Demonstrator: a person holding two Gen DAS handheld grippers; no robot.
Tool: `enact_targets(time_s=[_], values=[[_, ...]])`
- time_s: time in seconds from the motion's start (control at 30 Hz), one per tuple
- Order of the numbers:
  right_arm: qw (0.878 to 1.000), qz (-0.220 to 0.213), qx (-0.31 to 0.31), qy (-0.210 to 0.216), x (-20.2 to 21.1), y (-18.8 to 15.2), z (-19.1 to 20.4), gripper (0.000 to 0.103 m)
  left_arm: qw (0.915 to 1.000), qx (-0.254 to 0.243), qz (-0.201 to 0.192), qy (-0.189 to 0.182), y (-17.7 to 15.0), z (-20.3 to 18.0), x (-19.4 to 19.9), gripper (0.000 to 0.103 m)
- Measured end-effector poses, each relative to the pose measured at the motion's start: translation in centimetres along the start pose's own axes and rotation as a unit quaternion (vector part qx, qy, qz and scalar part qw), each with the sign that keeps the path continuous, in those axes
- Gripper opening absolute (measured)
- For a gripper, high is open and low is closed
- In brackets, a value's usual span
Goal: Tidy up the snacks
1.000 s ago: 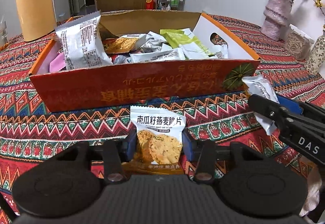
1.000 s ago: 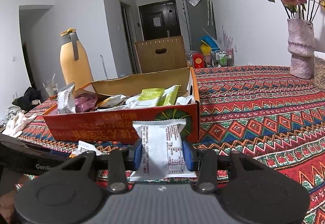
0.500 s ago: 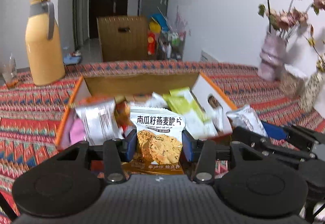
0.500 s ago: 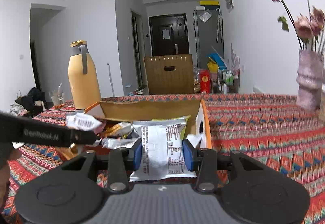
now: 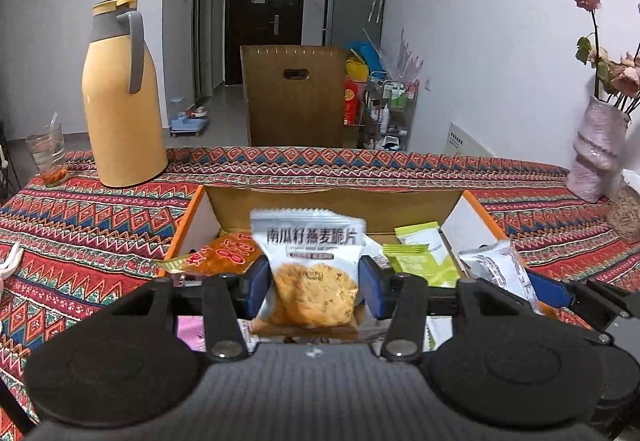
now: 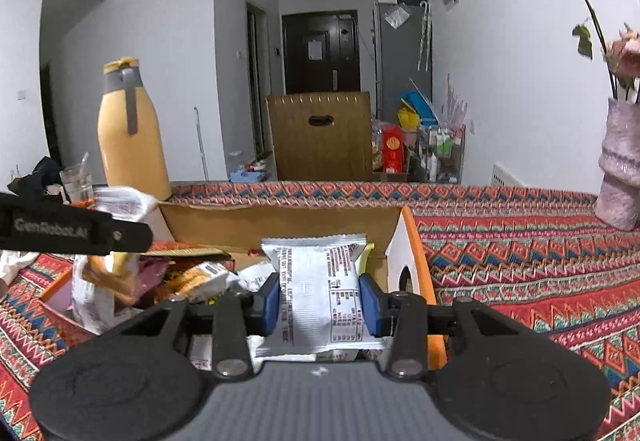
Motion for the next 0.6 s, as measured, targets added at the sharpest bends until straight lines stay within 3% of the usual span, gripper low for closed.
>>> enact_targets(time_s=[0.1, 0.17, 0.2, 0.23, 0.3, 0.6], values=[[1.000, 0.002, -0.002, -0.001, -0.2, -0.3, -0.2, 0.046, 0.9999, 0.003, -0.014, 0.006, -0.1, 0.4, 0.4, 0.087], [1.000, 0.000, -0.007, 0.001, -0.1, -0.3, -0.4, 0.075, 0.9994, 0.001, -0.032, 0.011, 0.0, 0.4, 1.1, 0.100], [1.000, -0.005, -0.009, -0.002, 0.1, -0.3, -0.4, 0.083, 0.9992, 0.000, -0.038, 0.014, 0.0, 0.4, 1.4, 0.103], [1.000, -0.009, -0.010, -0.002, 0.3, -0.2, -0.4, 0.095, 0.9989, 0.001, -0.043, 0.017, 0.1, 0.5, 1.7, 0.103], [1.000, -0.017, -0.014, -0.003, 0.8, 0.0, -0.4, 0.103, 0.9989, 0.002, -0.045, 0.012, 0.1, 0.7, 2.0, 0.103], [0.999, -0.034, -0.026, -0.003, 3.8, 0.0, -0.6, 0.103, 0.9981, 0.005, -0.060, 0.012, -0.8, 1.4, 5.3, 0.103]])
Point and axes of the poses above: each gripper's, at about its wrist camera, not at the fingertips, and x roughly against the way its jaws point, z to its left, y to its top, the point moved 3 cm from there along -x, roughly the way its jaws point, and after that the axes turned 2 degrees about -z, right-handed, at the moved point
